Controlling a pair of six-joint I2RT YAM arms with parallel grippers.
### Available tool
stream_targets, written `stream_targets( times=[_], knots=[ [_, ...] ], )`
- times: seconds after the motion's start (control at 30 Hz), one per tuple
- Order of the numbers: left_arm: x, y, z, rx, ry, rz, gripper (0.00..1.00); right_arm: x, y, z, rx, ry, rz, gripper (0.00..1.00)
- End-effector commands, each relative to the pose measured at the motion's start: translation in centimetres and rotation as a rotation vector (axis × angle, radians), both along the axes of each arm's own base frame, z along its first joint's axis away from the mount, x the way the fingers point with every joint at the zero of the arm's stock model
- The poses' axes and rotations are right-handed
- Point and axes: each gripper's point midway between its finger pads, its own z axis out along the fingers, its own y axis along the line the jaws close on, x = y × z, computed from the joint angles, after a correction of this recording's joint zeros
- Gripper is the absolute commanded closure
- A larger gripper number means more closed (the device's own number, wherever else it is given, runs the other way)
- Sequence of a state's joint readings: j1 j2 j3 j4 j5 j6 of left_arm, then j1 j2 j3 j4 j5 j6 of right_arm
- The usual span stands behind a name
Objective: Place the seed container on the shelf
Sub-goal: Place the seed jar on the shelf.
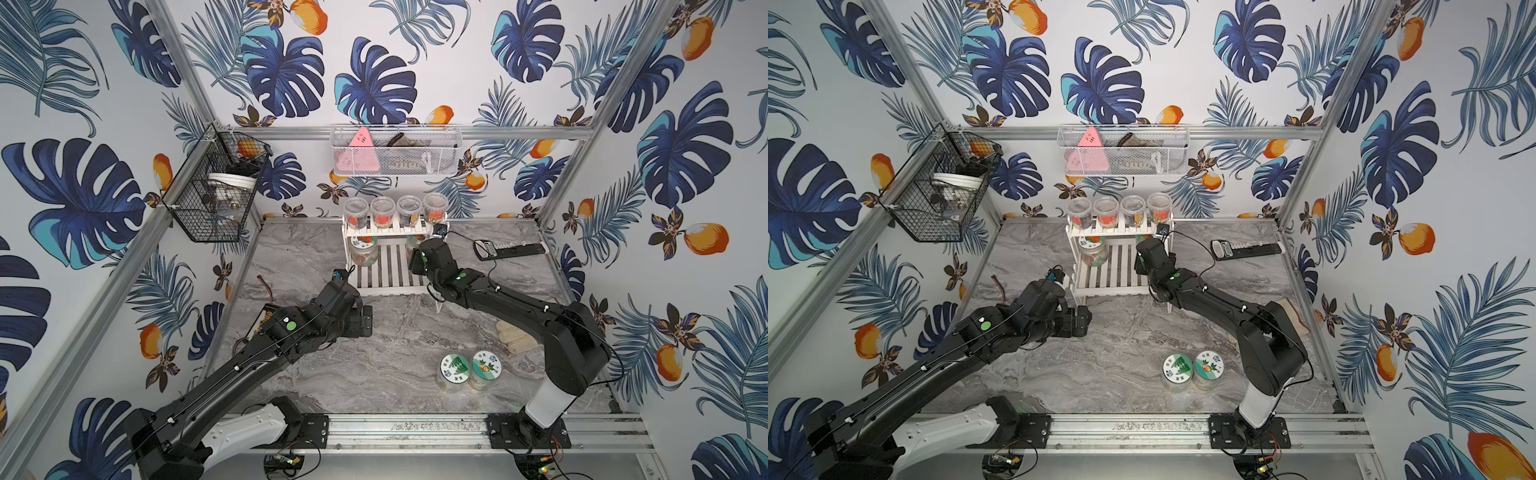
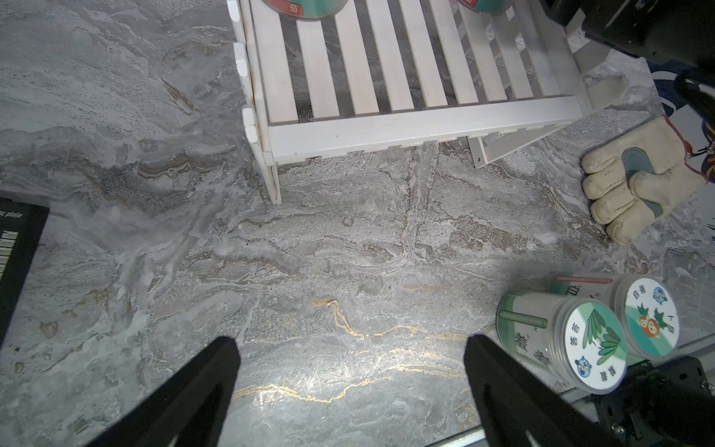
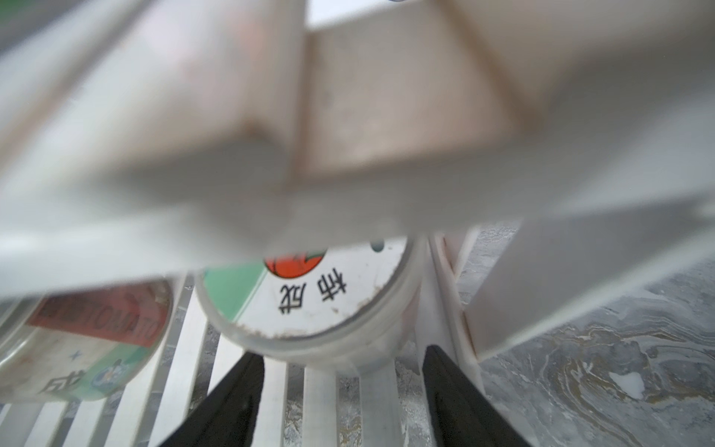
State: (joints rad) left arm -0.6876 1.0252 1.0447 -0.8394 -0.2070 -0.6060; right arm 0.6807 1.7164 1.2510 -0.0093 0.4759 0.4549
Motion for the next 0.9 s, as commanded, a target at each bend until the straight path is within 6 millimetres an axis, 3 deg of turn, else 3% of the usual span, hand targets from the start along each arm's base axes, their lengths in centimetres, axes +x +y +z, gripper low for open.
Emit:
stream_targets(
  times=[0.0,0.3,0.47,0.73,0.87],
  knots=[
    [0.1,-0.1,0.1,-0.003,-0.005,-0.005,0.01,0.0,0.3,0.9,0.015,-0.024,0.018,0.30],
    [0.1,-0.5,0.1,-0.017,0.003,-0.014,0.01,-0.5,-0.2,1.4,0.017,-0.031,0.018,0.29],
    [-0.1,-0.6,0.2,-0.026,0.001,-0.024,0.01,-1.2,0.7,2.1,0.033,-0.021,0.088,0.23],
    [-0.4,-1.0,1.1,-0.044,-0.023,-0.069,0.01,-5.1,1.8,4.0,0.118,0.003,0.272,0.16],
    [-0.7,-2.0,1.4,-0.083,-0.024,-0.127,0.01,-8.2,0.1,3.5,0.113,0.032,0.308,0.13]
  ],
)
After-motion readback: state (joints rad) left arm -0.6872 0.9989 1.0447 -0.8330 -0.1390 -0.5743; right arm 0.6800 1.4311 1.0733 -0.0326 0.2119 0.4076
